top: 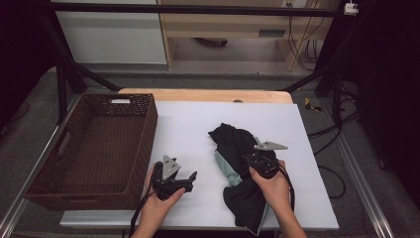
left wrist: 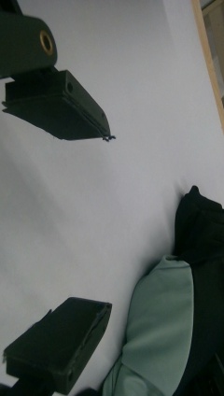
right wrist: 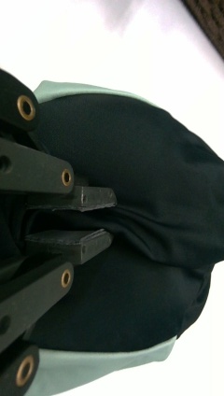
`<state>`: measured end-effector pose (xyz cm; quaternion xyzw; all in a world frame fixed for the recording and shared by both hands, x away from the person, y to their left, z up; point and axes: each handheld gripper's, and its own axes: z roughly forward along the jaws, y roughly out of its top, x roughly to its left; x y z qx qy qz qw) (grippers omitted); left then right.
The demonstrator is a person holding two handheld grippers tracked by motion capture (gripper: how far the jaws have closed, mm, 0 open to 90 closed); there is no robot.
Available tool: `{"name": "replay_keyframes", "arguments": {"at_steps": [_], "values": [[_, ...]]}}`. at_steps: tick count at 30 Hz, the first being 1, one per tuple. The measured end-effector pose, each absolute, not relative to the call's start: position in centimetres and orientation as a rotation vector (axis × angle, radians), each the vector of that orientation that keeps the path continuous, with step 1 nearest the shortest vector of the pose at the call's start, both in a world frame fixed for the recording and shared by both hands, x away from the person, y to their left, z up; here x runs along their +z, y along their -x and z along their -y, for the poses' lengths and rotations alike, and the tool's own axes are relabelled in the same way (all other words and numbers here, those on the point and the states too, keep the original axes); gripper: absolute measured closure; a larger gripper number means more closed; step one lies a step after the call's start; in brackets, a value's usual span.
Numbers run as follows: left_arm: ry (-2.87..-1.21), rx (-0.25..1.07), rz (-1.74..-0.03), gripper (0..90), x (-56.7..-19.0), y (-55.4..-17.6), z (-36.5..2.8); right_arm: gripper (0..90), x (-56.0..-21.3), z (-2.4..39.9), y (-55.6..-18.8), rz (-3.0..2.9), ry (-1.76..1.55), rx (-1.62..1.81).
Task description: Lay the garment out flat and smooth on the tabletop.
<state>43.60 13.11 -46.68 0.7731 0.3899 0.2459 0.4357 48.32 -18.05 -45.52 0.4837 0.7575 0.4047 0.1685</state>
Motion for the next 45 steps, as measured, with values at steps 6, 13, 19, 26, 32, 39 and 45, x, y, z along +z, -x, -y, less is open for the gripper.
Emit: {"name": "replay_keyframes", "arguments": {"at_steps": [6,13,19,26,32,39,45], "values": [[-1.942,0.610,-0.946,13.9,-46.7,-43.4,-12.4,62.4,-44.8,18.0,-47.8,-2.078,-1.321,1.160],[-1.946,0.613,-0.936,14.2,-46.6,-43.3,-12.5,41.5,-43.7,18.6,-47.5,-2.032,-1.288,1.195],[-1.939,0.612,-0.949,14.0,-46.5,-43.4,-12.9,34.4,-43.6,18.5,-47.3,-2.037,-1.278,1.204],[-1.952,0.599,-0.941,13.1,-46.7,-43.3,-13.0,22.8,-42.9,18.6,-46.8,-2.014,-1.253,1.218],[-1.955,0.586,-0.927,10.6,-46.7,-43.4,-13.1,13.2,-42.5,19.5,-46.3,-1.997,-1.258,1.221],[-1.949,0.531,-0.900,7.5,-46.5,-43.5,-12.6,10.6,-42.6,21.9,-44.6,-1.985,-1.272,1.209],[-1.952,0.517,-0.866,6.5,-45.9,-44.2,-11.0,10.2,-43.9,24.5,-42.6,-1.930,-1.280,1.195]]}}
